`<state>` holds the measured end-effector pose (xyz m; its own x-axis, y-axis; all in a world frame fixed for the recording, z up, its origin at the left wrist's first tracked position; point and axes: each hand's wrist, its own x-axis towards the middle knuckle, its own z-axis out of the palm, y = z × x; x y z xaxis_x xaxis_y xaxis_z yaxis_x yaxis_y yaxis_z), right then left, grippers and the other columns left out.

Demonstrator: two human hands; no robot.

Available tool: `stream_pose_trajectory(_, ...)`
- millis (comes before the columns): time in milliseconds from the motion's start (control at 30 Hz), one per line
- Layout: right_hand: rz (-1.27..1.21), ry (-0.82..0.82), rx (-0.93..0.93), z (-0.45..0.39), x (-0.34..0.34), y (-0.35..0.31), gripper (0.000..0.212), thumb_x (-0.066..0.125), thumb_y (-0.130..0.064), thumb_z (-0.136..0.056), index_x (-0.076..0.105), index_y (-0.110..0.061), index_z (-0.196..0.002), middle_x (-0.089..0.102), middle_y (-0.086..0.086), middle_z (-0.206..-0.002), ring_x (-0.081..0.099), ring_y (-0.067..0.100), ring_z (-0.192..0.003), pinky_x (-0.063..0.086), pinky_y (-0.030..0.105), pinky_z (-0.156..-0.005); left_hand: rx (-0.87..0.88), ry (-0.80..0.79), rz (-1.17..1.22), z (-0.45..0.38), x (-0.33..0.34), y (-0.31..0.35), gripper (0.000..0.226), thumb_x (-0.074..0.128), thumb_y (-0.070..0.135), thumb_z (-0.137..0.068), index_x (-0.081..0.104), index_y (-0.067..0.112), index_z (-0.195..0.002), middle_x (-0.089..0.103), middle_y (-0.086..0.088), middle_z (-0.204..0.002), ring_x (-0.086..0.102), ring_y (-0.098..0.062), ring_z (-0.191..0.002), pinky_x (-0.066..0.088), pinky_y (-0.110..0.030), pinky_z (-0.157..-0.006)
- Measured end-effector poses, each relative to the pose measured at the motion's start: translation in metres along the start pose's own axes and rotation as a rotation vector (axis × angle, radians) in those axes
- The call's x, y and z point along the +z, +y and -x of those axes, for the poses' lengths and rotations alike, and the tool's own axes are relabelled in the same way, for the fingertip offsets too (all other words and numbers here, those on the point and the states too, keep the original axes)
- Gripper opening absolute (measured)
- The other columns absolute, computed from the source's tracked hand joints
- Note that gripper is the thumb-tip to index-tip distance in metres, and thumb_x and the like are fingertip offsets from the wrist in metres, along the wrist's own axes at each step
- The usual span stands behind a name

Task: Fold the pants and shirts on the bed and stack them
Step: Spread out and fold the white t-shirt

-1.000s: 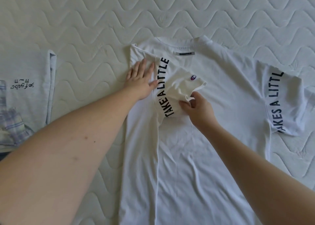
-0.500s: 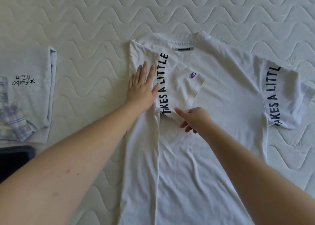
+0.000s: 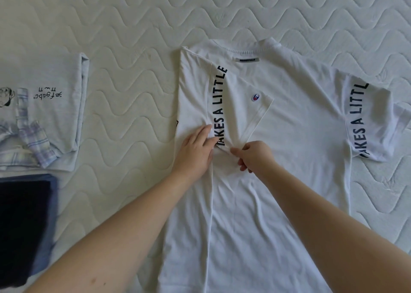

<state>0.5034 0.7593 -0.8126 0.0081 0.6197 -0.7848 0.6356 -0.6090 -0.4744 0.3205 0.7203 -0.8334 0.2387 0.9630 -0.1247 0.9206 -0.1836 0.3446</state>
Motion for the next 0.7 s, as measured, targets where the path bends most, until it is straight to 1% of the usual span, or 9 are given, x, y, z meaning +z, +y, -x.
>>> stream_pose_trajectory(100, -0.11, -0.026, 0.075, 0.005, 0.001, 0.001, 0.027, 0.064, -0.025, -0.093, 0.061, -0.006, -0.074, 0.059, -0.006, -0.041, 0.054, 0.007, -0.032, 0.032, 0.013, -0.032, 0.057, 0.053, -0.051, -0.002, -0.006, -0.004, 0.028, 0.064, -0.001, -0.082, 0.069, 0.005, -0.109, 0.056, -0.017, -0.137, 0.051, -0.034, -0.13, 0.046, -0.046, -0.1)
stream_pose_trajectory(133, -0.109, -0.03, 0.087, 0.006, 0.001, 0.003, 0.026, 0.063, -0.025, -0.094, 0.063, -0.007, -0.075, 0.06, -0.006, -0.041, 0.056, 0.007, -0.034, 0.034, 0.014, -0.033, 0.088, 0.036, -0.097, -0.002, -0.007, -0.005, 0.029, 0.064, -0.001, -0.081, 0.069, 0.005, -0.109, 0.055, -0.016, -0.138, 0.05, -0.034, -0.131, 0.045, -0.045, -0.101)
stream_pose_trajectory(200, -0.048, 0.004, 0.06, 0.008, 0.001, 0.01, 0.028, 0.061, -0.027, -0.094, 0.064, -0.01, -0.072, 0.062, -0.004, -0.045, 0.061, 0.01, -0.041, 0.042, 0.018, -0.04, 0.146, -0.042, -0.186, 0.0, -0.007, -0.006, 0.036, 0.057, 0.006, -0.087, 0.064, 0.006, -0.122, 0.048, -0.011, -0.146, 0.041, -0.028, -0.139, 0.036, -0.043, -0.109)
stream_pose_trajectory(300, 0.035, 0.138, -0.015, 0.014, 0.0, 0.021, 0.023, 0.056, -0.027, -0.091, 0.064, -0.011, -0.075, 0.068, 0.0, -0.055, 0.067, 0.019, -0.053, 0.055, 0.032, -0.057, 0.112, -0.203, -0.274, 0.012, 0.004, -0.006, 0.056, 0.036, 0.034, -0.101, 0.029, 0.011, -0.152, 0.017, -0.003, -0.162, 0.012, -0.018, -0.15, 0.009, -0.038, -0.12)
stream_pose_trajectory(367, 0.033, 0.178, -0.065, 0.019, 0.0, 0.032, 0.018, 0.053, -0.026, -0.091, 0.064, -0.014, -0.084, 0.07, 0.003, -0.063, 0.07, 0.023, -0.062, 0.057, 0.035, -0.063, 0.077, -0.282, -0.352, 0.023, 0.01, -0.007, 0.069, 0.015, 0.052, -0.099, 0.003, 0.014, -0.156, -0.005, 0.0, -0.164, -0.005, -0.015, -0.151, -0.001, -0.035, -0.121)
stream_pose_trajectory(467, 0.124, 0.172, -0.173, 0.03, 0.0, 0.047, 0.016, 0.052, -0.028, -0.093, 0.063, -0.02, -0.099, 0.07, 0.0, -0.077, 0.065, 0.019, -0.068, 0.051, 0.03, -0.061, 0.052, -0.351, -0.413, 0.025, 0.015, -0.01, 0.074, 0.003, 0.057, -0.094, -0.015, 0.015, -0.152, -0.019, 0.0, -0.161, -0.016, -0.015, -0.149, -0.005, -0.035, -0.121)
stream_pose_trajectory(567, 0.207, 0.155, -0.309, 0.044, 0.001, 0.063, 0.026, 0.051, -0.026, -0.095, 0.062, -0.023, -0.119, 0.068, -0.003, -0.091, 0.057, 0.015, -0.078, 0.041, 0.028, -0.066, 0.019, -0.377, -0.414, 0.021, 0.014, -0.003, 0.074, 0.017, 0.055, -0.098, -0.012, 0.015, -0.154, -0.016, -0.001, -0.162, -0.015, -0.016, -0.149, -0.006, -0.038, -0.121)
stream_pose_trajectory(633, 0.193, 0.155, -0.377, 0.057, 0.001, 0.075, 0.031, 0.053, -0.024, -0.096, 0.06, -0.021, -0.126, 0.065, -0.003, -0.106, 0.057, 0.013, -0.092, 0.04, 0.024, -0.078, -0.006, -0.285, -0.338, 0.03, 0.014, 0.005, 0.073, 0.031, 0.049, -0.098, -0.001, 0.017, -0.156, -0.006, -0.002, -0.164, -0.004, -0.018, -0.151, 0.001, -0.041, -0.121)
stream_pose_trajectory(700, 0.204, 0.186, -0.427, 0.068, -0.002, 0.094, 0.034, 0.055, -0.021, -0.096, 0.058, -0.017, -0.129, 0.064, 0.001, -0.117, 0.058, 0.019, -0.107, 0.043, 0.029, -0.09, -0.036, -0.204, -0.236, 0.056, 0.019, 0.018, 0.073, 0.042, 0.042, -0.095, 0.011, 0.018, -0.156, 0.004, -0.003, -0.164, 0.011, -0.022, -0.15, 0.012, -0.045, -0.119)
